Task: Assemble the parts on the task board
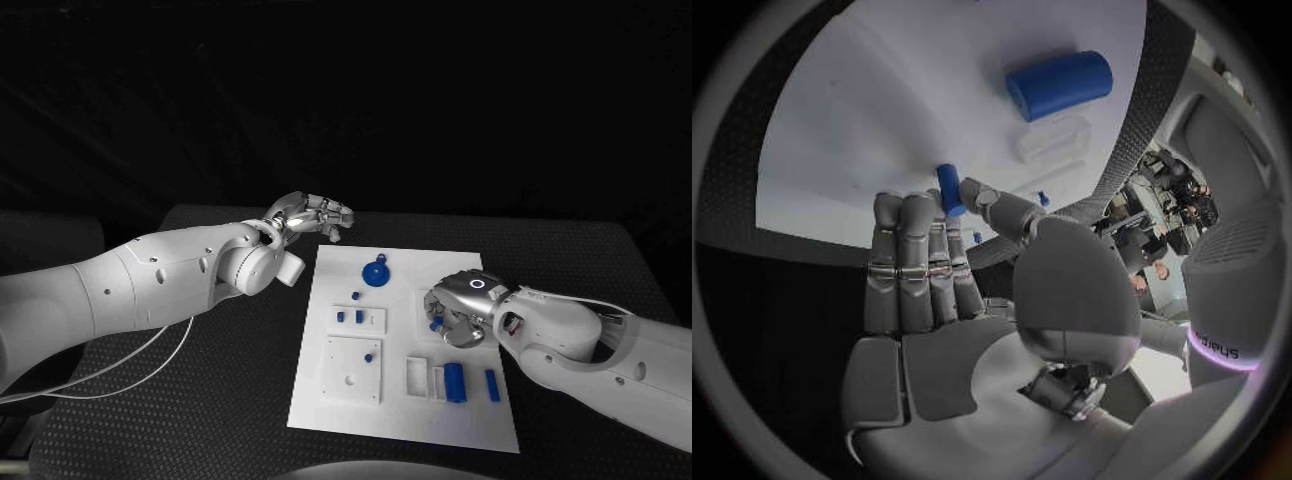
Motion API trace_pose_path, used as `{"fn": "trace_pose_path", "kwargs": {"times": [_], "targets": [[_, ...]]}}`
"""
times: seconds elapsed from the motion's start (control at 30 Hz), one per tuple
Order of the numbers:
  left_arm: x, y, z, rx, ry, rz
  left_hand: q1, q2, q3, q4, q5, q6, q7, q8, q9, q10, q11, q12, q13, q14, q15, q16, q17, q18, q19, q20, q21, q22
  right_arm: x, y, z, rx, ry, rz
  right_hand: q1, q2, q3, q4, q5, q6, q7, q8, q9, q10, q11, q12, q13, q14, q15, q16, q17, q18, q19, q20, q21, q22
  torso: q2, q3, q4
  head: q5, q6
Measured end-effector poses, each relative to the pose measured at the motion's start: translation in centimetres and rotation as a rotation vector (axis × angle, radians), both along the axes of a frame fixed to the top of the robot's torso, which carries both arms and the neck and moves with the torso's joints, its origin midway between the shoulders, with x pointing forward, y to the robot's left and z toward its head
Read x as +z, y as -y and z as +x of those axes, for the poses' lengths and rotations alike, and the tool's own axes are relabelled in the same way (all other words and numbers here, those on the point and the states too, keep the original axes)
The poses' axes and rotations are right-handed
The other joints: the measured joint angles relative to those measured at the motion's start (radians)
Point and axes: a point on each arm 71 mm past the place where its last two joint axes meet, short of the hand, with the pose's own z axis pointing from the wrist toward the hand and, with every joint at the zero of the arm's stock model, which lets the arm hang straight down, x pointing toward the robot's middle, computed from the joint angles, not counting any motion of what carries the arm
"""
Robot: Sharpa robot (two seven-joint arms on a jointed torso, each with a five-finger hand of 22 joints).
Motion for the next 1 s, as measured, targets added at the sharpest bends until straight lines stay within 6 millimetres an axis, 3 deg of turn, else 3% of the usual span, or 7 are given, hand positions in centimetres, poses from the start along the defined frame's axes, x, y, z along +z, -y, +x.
{"fn": "trace_pose_path", "kwargs": {"times": [0.3, 0.47, 0.67, 1.0], "targets": [[0.0, 0.1, 0.0, -0.002, 0.000, -0.001, 0.000, 0.000, 0.000, 0.000, 0.000, 0.000, 0.000, 0.000, 0.000, 0.000, 0.000, 0.000, 0.000, 0.000, 0.000, 0.000, 0.001, -0.002, 0.000, 0.000, 0.000, 0.001, 0.4, -0.3, -0.3, 0.015, 0.038, 0.025, 0.000, 0.002, 0.016, -0.008, -0.004, 0.021, -0.011, 0.006, 0.002, 0.022, -0.012, 0.008, 0.007, 0.012, -0.008, 0.013, 0.017, 0.000, 0.019, -0.013, 0.023, 0.000, 0.000, -0.0003, 0.0004, 0.000, -0.002], [0.0, 0.0, 0.0, 0.000, 0.000, 0.000, 0.000, 0.000, 0.000, 0.000, 0.000, 0.000, 0.000, 0.000, 0.000, 0.001, -0.001, 0.000, 0.000, 0.000, 0.000, 0.000, 0.002, -0.005, 0.000, 0.000, 0.000, 0.001, 0.8, -0.2, -0.7, 0.022, 0.051, 0.041, 0.000, 0.002, 0.019, -0.011, -0.004, 0.025, -0.008, 0.006, 0.005, 0.023, -0.012, 0.008, 0.007, 0.010, -0.011, 0.015, 0.020, 0.000, 0.021, -0.014, 0.029, 0.001, 0.000, -0.0001, 0.0004, -0.001, -0.003], [0.0, -0.1, 0.1, 0.003, 0.001, 0.001, 0.000, 0.000, 0.000, 0.000, 0.000, 0.000, 0.000, 0.000, 0.000, 0.001, -0.001, 0.000, 0.000, 0.000, 0.000, 0.000, 0.002, -0.006, 0.000, 0.000, 0.000, 0.001, 2.7, -0.5, -1.0, 0.035, 0.082, 0.078, 0.000, 0.002, 0.019, -0.011, -0.005, 0.028, -0.011, 0.006, 0.005, 0.030, -0.012, 0.007, 0.007, 0.010, -0.011, 0.019, 0.022, 0.000, 0.021, -0.014, 0.031, 0.001, -0.001, -0.0001, -0.0003, 0.002, -0.005], [0.0, 0.1, 0.1, 0.000, 0.001, 0.000, 0.000, 0.000, 0.000, 0.000, 0.000, 0.000, 0.000, 0.000, 0.000, 0.001, -0.001, 0.000, 0.000, 0.000, 0.000, 0.000, 0.003, -0.008, 0.000, 0.000, 0.000, 0.002, 3.9, -3.2, -1.8, 0.091, 0.091, 0.148, 0.000, 0.002, 0.023, -0.008, -0.005, 0.028, -0.011, 0.005, 0.004, 0.030, -0.012, 0.007, 0.007, 0.010, -0.011, 0.020, 0.023, 0.000, 0.021, -0.014, 0.035, 0.001, 0.000, 0.0002, -0.0004, 0.009, -0.006]]}}
